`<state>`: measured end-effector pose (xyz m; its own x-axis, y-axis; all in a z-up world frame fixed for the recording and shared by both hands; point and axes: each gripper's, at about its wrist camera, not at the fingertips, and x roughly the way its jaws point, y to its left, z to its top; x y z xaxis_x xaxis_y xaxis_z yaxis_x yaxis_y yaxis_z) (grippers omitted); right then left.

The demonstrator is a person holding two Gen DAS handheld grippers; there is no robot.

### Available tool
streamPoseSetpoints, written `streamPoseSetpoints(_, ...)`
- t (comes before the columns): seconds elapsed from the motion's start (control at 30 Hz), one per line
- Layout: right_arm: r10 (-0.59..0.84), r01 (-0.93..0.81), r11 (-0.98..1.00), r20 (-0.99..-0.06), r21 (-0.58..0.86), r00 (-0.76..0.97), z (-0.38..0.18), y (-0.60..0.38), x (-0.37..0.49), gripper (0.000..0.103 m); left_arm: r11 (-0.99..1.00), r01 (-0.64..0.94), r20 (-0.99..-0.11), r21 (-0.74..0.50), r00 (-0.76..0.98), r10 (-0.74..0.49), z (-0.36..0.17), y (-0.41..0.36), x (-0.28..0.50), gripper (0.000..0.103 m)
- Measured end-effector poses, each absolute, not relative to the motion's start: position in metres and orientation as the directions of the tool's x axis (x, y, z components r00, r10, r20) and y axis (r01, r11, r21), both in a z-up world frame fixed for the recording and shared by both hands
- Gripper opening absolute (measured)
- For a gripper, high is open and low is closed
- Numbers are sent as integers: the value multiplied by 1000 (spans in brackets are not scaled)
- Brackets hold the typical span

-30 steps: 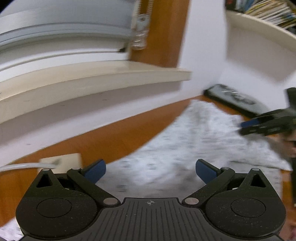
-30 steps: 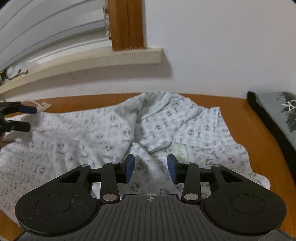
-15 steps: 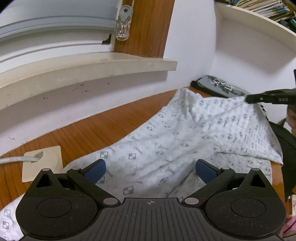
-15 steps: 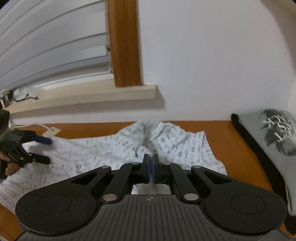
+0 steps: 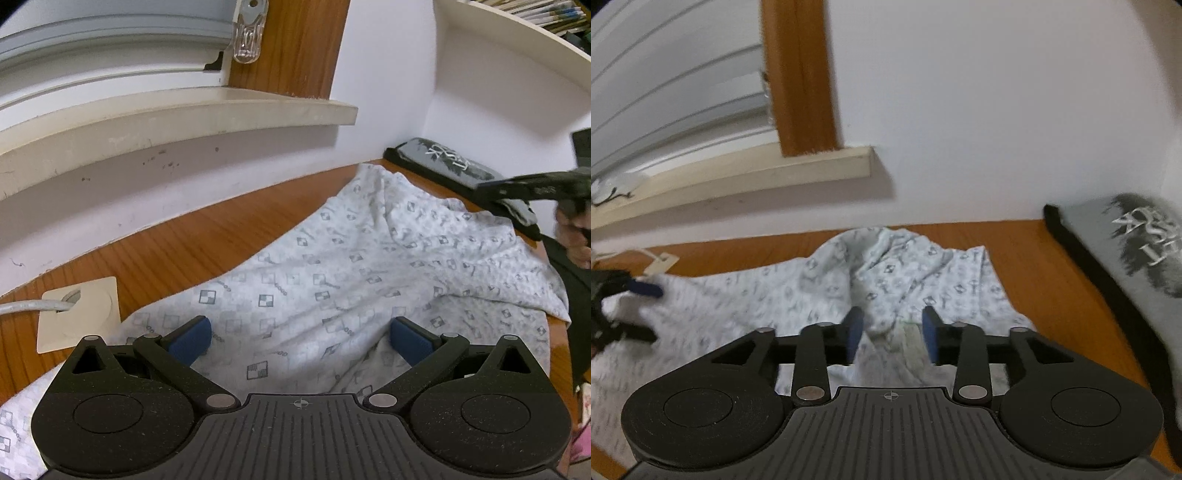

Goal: Fold clothes

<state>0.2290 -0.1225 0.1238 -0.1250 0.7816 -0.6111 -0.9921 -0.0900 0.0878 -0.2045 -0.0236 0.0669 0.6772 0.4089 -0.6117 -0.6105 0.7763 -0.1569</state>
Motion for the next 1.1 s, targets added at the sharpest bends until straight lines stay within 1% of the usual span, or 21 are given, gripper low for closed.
streamPoseSetpoints(0.1, 768, -986, -102, -619, 133, -163, 109, -99, 224, 38, 781, -608, -614, -146, 674, 410, 66, -25, -203, 103)
streamPoseSetpoints(0.3, 731, -965, -208, -629, 162, -263, 86, -78, 199, 38, 780, -608, -616, -147, 673, 409, 66, -25, -203, 103)
streamPoseSetpoints(0.33, 725, -962, -225, -633, 156, -272, 83, -80, 194, 35, 780, -608, -615, -148, 674, 409, 66, -25, -203, 103)
streamPoseSetpoints(0.37, 729, -960, -241, -625, 145, -278, 83, -84, 191, 22, 779, -609, -615, -150, 674, 409, 66, -25, -203, 103)
streamPoseSetpoints(0.4, 734, -957, -257, -618, 134, -284, 83, -88, 188, 14, 776, -612, -614, -151, 673, 412, 66, -25, -204, 103)
streamPoseSetpoints(0.47, 752, -952, -284, -590, 113, -294, 85, -97, 182, 10, 766, -627, -617, -143, 661, 427, 67, -24, -203, 103)
streamPoseSetpoints(0.53, 793, -951, -293, -532, 96, -298, 91, -110, 179, 10, 760, -638, -621, -124, 648, 442, 70, -25, -199, 103)
streamPoseSetpoints(0.6, 831, -955, -292, -481, 50, -279, 97, -122, 175, 10, 757, -644, -620, -112, 641, 453, 74, -26, -193, 103)
streamPoseSetpoints(0.63, 837, -954, -300, -473, 21, -274, 96, -125, 171, 10, 756, -644, -616, -114, 643, 455, 77, -25, -189, 103)
streamPoseSetpoints(0.7, 811, -940, -342, -505, -1, -295, 89, -126, 164, 11, 762, -636, -606, -118, 655, 453, 85, -24, -174, 103)
streamPoseSetpoints(0.77, 792, -930, -367, -524, 4, -314, 85, -126, 164, 15, 774, -623, -588, -114, 670, 453, 95, -23, -154, 98)
streamPoseSetpoints(0.8, 787, -928, -373, -526, 11, -323, 85, -127, 166, 15, 785, -609, -582, -110, 680, 446, 100, -22, -142, 97)
streamPoseSetpoints(0.9, 772, -920, -391, -532, 33, -347, 85, -129, 172, 19, 817, -567, -575, -104, 704, 416, 109, -18, -103, 88)
streamPoseSetpoints(0.97, 778, -921, -384, -517, 59, -357, 90, -135, 185, 30, 835, -541, -574, -103, 718, 394, 113, -15, -77, 79)
streamPoseSetpoints(1.03, 788, -926, -371, -503, 74, -356, 95, -140, 200, 35, 846, -523, -572, -106, 728, 378, 112, -11, -56, 78)
streamPoseSetpoints(1.1, 800, -935, -344, -494, 88, -341, 98, -139, 216, 35, 847, -518, -573, -115, 732, 370, 108, -8, -42, 78)
